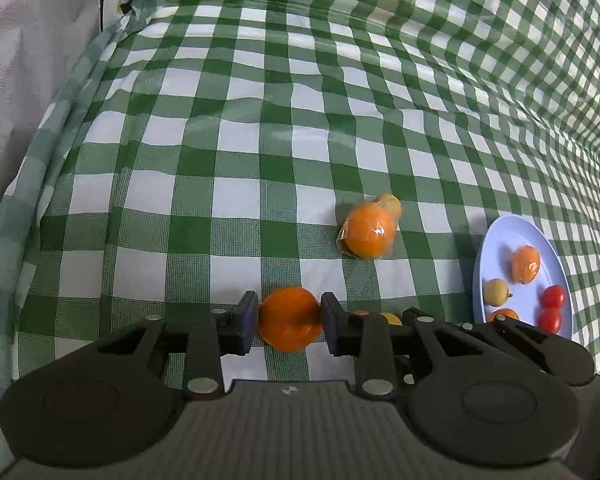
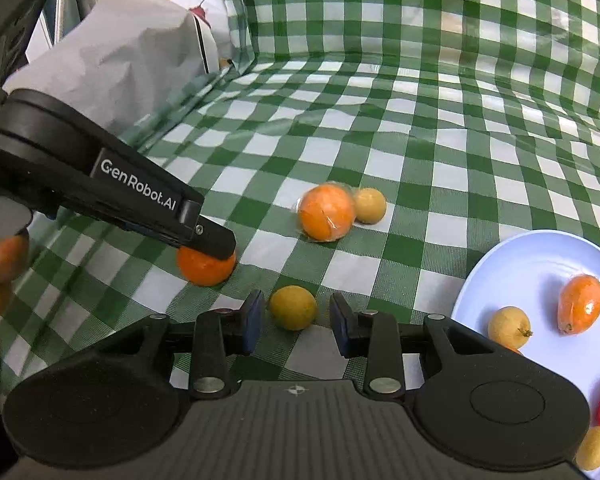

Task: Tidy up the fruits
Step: 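Grasp another orange tangerine with the left tool while the right tool grasps a yellow plum, then carry the tangerine with the left tool while the right tool carries the plum over the plate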

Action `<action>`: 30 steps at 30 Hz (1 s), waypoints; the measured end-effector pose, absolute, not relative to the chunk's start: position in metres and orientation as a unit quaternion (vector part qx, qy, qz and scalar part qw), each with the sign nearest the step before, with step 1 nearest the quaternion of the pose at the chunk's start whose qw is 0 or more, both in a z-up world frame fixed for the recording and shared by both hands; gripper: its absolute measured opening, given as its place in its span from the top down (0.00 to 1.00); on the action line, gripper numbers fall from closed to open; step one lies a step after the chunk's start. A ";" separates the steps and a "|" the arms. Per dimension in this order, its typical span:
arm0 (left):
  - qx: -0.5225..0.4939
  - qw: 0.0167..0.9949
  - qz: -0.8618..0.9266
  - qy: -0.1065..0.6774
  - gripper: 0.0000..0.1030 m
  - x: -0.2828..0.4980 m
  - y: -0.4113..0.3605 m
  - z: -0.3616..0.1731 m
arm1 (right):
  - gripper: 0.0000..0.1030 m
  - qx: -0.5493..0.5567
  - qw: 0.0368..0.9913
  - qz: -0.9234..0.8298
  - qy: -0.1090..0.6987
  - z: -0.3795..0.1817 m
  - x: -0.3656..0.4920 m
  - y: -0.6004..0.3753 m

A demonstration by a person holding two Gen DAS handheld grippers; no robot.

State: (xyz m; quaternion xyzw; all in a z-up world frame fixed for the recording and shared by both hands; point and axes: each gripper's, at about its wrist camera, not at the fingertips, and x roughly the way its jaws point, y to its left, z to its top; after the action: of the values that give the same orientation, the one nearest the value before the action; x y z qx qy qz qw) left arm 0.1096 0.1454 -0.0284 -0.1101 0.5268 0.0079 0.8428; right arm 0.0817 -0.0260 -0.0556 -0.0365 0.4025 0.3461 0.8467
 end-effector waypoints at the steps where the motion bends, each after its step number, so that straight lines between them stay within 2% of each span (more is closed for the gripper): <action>1: -0.106 0.843 0.007 0.527 0.63 0.110 0.144 -0.029 | 0.67 -0.039 0.846 0.347 0.402 -0.056 0.082 -0.026; 2: -0.106 0.842 0.007 0.528 0.63 0.111 0.142 -0.030 | 0.72 -0.040 0.846 0.348 0.401 -0.056 0.081 -0.025; 3: -0.106 0.842 0.008 0.529 0.62 0.111 0.141 -0.031 | 0.73 -0.043 0.847 0.348 0.400 -0.056 0.081 -0.024; 14: -0.071 0.843 0.004 0.533 0.63 0.117 0.131 -0.031 | 0.73 -0.037 0.867 0.330 0.372 -0.044 0.076 -0.038; 30: -0.038 0.889 0.001 0.457 0.63 0.094 0.107 0.022 | 0.73 -0.007 0.913 0.260 0.315 0.010 0.078 -0.111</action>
State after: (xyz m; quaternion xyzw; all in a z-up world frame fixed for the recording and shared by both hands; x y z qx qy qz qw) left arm 0.0943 0.1073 0.0219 -0.0376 0.4573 0.0011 0.8885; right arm 0.0781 -0.1109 0.0095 -0.0072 0.3155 0.2602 0.9125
